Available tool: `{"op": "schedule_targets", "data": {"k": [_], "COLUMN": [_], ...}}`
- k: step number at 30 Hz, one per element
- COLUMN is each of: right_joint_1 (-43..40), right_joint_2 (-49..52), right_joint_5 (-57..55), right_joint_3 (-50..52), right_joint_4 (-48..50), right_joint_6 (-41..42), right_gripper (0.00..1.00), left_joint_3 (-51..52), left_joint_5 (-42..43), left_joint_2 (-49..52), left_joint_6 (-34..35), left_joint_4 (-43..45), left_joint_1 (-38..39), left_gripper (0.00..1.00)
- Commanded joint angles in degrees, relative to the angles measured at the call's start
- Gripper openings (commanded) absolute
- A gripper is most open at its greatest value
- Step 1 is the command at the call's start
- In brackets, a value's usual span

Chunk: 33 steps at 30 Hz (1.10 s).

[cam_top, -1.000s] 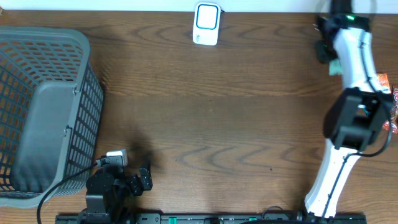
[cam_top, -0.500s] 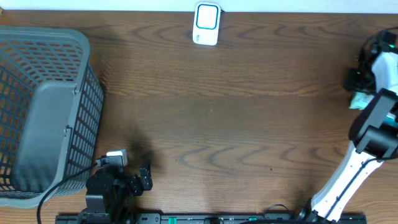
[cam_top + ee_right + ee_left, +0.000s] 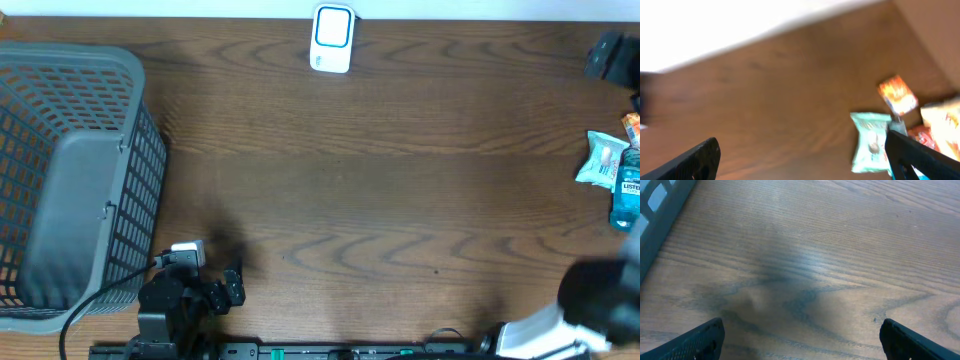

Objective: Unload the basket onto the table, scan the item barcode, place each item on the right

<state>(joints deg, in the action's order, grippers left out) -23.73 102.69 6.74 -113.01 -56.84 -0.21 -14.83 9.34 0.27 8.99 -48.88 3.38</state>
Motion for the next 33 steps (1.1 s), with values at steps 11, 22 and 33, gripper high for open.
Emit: {"op": "schedule_targets", "data": {"k": [11,22,33], "right_joint_1": [1.3,1.3,5.3], "right_joint_2": [-24.5,-30.5,-39.5], "right_joint_5": [4.1,1.8,-0.9], "right_joint_3": [-0.6,-0.6,-0.5], "right_joint_4": [-1.3,-2.1,-9.8], "right_joint_6": [2.9,2.5,-0.6], "right_gripper": [0.99,0.99,0.99], "left_joint_3": [0.5,0.5,0.5], "left_joint_5": [0.7,0.7,0.7], "left_joint_2": [-0.1,-0.1,-0.1], "left_joint_6": [-0.1,-0.1,-0.1], "left_joint_4": [-1.8,-1.8,-1.8], "left_joint_1": [-0.2,-0.2,-0.2], "left_gripper": [0.99,0.99,0.99]}}
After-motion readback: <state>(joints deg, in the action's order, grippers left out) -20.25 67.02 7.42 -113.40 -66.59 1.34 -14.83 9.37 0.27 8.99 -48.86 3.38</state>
